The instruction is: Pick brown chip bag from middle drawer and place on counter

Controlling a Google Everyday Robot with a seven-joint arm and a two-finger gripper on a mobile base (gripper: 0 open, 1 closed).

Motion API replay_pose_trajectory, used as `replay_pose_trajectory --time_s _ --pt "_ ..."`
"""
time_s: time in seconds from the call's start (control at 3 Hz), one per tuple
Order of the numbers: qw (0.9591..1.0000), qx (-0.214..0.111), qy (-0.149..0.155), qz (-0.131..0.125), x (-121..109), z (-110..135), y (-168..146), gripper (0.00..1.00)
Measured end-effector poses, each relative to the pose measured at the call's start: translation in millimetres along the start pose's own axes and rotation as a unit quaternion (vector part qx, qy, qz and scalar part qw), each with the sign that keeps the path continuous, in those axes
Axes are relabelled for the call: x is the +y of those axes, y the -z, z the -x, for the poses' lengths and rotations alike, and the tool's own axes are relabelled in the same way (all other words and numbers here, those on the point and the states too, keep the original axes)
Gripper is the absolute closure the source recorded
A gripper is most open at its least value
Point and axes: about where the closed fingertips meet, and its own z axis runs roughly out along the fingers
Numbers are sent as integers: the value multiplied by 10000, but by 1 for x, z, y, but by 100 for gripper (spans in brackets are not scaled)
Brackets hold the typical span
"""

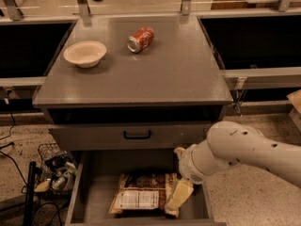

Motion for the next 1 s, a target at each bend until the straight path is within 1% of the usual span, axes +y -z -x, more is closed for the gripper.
replay_pose_trajectory --time_s 0.33,0.67,1.0 --pt "10000 21 -6 -26 0 0 -3 0" --pt "9997 162 11 -202 2 -2 -12 0" --pt "9989 362 -141 -256 1 -5 -62 0"
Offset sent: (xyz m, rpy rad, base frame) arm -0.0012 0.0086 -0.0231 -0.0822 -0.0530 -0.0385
